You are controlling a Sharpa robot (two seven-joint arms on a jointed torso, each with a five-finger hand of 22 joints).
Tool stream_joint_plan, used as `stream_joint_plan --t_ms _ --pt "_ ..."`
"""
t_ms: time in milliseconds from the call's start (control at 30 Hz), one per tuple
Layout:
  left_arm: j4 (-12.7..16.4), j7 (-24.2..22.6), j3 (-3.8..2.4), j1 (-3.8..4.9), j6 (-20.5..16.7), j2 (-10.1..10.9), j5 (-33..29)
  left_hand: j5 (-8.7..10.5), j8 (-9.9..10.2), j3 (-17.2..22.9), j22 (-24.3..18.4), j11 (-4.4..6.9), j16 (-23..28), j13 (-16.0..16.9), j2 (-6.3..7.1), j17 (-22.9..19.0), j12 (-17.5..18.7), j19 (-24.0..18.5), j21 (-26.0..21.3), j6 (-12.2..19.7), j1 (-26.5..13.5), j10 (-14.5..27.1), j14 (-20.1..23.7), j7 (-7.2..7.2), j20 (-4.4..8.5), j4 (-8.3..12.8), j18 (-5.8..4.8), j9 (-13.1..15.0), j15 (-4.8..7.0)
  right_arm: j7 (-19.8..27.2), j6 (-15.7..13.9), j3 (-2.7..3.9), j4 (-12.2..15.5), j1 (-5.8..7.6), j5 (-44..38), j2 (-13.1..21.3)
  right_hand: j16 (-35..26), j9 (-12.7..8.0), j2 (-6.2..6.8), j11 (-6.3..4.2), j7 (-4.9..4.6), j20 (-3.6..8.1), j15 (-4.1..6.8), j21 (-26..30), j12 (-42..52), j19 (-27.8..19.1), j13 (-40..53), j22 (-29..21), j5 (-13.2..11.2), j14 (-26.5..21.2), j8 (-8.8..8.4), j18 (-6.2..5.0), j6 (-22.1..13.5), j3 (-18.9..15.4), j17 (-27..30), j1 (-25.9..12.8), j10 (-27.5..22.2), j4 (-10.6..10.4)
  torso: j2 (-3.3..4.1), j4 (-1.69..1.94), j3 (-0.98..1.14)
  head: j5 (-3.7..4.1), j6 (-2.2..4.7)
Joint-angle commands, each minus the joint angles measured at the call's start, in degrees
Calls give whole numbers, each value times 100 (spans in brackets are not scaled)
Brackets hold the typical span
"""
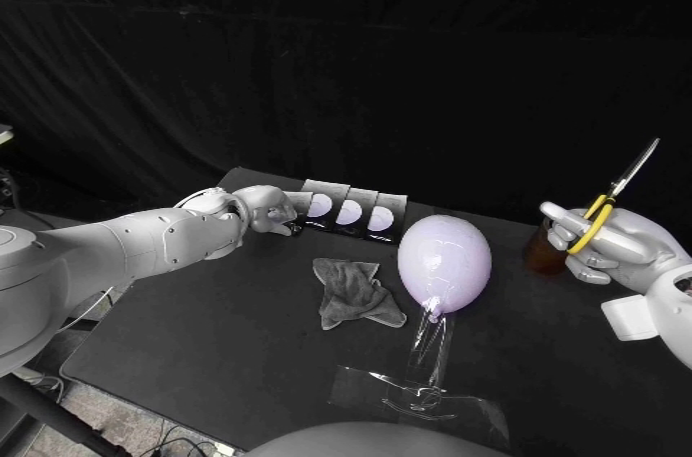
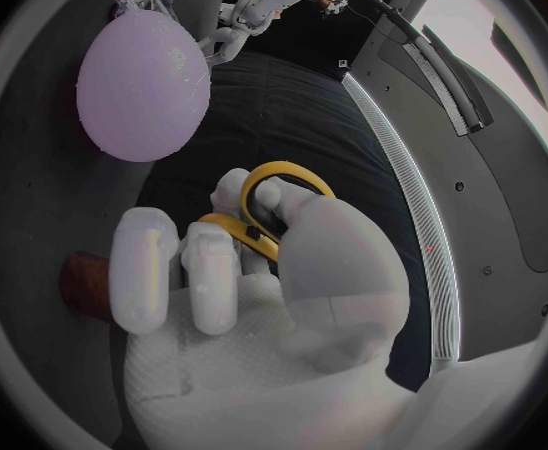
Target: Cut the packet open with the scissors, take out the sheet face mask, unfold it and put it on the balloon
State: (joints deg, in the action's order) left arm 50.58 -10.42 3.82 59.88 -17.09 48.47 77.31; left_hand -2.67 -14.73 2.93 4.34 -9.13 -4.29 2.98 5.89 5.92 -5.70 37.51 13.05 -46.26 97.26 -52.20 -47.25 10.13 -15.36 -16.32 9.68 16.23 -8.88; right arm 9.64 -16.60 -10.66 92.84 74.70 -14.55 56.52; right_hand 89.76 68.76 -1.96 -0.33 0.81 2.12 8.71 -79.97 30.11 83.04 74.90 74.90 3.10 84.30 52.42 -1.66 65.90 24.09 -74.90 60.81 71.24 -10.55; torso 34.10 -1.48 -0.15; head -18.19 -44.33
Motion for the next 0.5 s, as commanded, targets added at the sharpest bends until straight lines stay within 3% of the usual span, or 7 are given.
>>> stream_joint_plan --t_ms 33,167,300,500 --pt "105 108 154 -294 900 -26 258 -17 -36 15 105 28 -784 91 -68 752 -45 194 99 -117 25 -234 -224 -19 126 -9 86 17 129 49 86 4 16 0 -97 4 24 832 -169 -610 226 -5 7 -6 5989 21 1510 822 -21 570 33 -100 290 25 -1510 152 1876 4 0 1 -1 4 9" --pt "169 -42 153 -310 711 21 137 -19 -147 315 145 43 -916 87 -500 817 -107 472 238 -472 99 -641 -577 -49 136 -30 91 20 146 49 84 4 14 0 -112 6 24 831 -171 -610 226 -5 7 -5 5989 20 1510 821 -21 570 31 -100 290 26 -1510 152 1876 4 -2 3 -1 14 12" --pt "230 -218 149 -315 500 73 -80 -16 -215 759 180 74 -958 66 -825 850 -80 642 344 -685 243 -925 -775 -69 177 -26 87 25 189 50 85 4 8 -1 -120 5 24 831 -171 -610 226 -5 7 -5 5989 20 1510 821 -21 570 31 -100 290 26 -1510 152 1876 4 0 2 -4 26 30" --pt "398 -390 117 -301 264 215 -400 -12 -230 1432 229 91 -915 56 -779 860 81 699 461 -748 185 -1143 -921 -43 218 -58 67 30 212 48 82 4 -5 -1 -123 10 24 831 -171 -610 226 -5 7 -5 5989 20 1510 821 -21 570 31 -100 290 26 -1510 152 1876 4 2 0 -5 48 57"
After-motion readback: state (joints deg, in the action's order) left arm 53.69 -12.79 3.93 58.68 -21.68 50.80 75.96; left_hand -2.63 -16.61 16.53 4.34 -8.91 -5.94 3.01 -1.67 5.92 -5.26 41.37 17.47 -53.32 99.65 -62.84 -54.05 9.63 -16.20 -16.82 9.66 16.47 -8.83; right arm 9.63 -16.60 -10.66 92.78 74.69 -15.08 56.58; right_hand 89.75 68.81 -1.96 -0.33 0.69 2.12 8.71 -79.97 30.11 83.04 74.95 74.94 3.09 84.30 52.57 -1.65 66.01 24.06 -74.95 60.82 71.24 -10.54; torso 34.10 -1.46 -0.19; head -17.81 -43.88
